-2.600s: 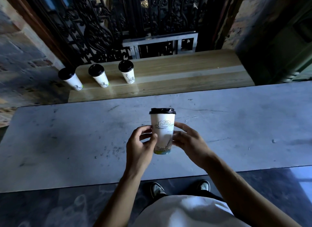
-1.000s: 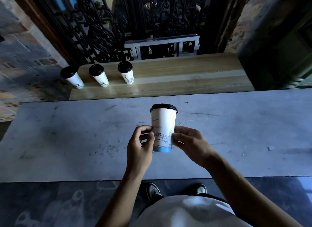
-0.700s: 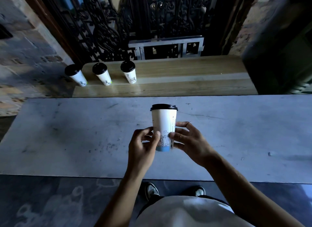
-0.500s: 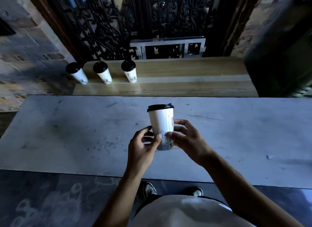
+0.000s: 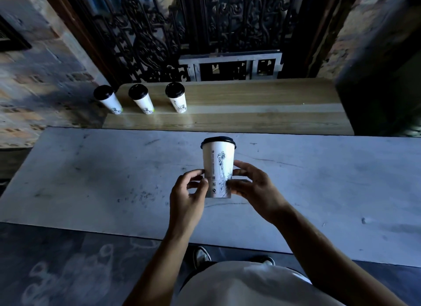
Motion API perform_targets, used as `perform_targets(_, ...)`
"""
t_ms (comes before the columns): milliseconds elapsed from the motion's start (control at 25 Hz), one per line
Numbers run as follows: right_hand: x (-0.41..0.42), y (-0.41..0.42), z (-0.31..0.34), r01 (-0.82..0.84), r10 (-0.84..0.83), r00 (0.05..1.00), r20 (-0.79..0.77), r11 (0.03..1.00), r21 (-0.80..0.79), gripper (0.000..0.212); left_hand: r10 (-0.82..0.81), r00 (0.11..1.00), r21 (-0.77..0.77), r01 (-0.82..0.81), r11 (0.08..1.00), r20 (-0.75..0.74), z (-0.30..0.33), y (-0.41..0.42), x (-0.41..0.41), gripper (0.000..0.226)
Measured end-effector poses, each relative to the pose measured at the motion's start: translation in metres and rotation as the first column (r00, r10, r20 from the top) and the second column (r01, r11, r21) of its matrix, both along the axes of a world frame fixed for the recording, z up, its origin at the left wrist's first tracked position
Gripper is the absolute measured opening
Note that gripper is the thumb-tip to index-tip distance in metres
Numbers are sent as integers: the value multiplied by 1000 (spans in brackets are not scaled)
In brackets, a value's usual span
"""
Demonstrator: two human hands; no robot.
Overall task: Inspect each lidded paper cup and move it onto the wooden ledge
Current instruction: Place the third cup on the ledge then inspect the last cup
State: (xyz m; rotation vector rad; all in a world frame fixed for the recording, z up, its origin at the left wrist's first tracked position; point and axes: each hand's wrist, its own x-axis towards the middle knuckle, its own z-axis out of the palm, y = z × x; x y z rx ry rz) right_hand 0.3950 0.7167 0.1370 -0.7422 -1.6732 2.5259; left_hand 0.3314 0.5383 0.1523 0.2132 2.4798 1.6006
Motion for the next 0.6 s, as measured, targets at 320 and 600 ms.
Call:
perform_targets(320, -4, 19, -1, -18, 17, 999, -28, 998, -57, 47, 42, 994, 36, -46, 998, 100, -4, 17, 2, 27)
perform_targets(600, -17, 35, -26, -118, 118, 993, 4, 993, 22, 64, 85, 987, -24, -83, 996, 137, -28, 24, -4, 32)
